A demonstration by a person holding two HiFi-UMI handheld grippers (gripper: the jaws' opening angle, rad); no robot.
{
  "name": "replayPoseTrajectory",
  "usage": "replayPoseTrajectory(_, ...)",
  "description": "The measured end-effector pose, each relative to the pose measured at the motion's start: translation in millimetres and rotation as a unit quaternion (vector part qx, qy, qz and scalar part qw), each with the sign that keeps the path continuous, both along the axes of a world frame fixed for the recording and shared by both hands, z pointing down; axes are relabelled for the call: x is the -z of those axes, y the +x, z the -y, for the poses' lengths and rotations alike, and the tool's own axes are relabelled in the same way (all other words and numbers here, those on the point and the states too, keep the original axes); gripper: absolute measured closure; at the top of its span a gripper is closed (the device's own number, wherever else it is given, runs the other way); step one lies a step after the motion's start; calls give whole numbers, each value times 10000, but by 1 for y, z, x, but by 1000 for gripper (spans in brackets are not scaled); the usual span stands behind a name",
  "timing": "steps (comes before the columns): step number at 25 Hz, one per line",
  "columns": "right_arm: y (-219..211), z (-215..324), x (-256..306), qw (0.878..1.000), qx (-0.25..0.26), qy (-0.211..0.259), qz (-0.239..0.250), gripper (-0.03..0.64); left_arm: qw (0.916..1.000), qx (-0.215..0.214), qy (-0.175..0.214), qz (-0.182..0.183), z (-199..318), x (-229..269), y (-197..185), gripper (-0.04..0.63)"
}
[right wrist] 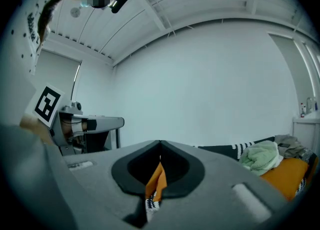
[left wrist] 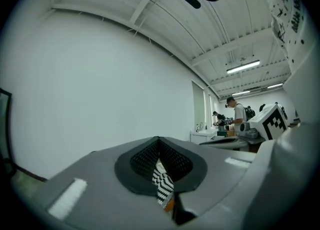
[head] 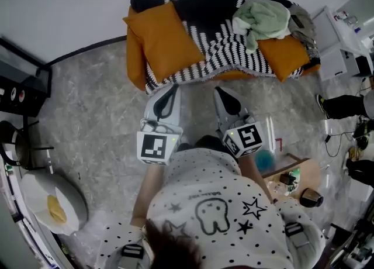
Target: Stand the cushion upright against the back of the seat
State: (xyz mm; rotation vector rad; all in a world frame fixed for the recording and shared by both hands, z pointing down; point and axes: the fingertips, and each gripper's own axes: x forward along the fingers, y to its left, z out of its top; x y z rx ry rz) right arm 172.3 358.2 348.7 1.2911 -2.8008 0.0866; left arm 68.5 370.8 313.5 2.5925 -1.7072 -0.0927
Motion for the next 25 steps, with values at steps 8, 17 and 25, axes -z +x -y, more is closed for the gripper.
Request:
replayPoseTrajectory(8,-15,23,-4,9999,92,-76,2,619,9997,91,-208,-125,19,-9,-18,604)
replayPoseTrajectory(17,-19,62,-11,9996,181,-226,-14,619,9976,396,-390,-406,58,-14,-33,604)
replayPoseTrajectory(25,-20,111,-17,9983,486,-323,-39,618,9976,474,-297,-400,108,-6,-23,604)
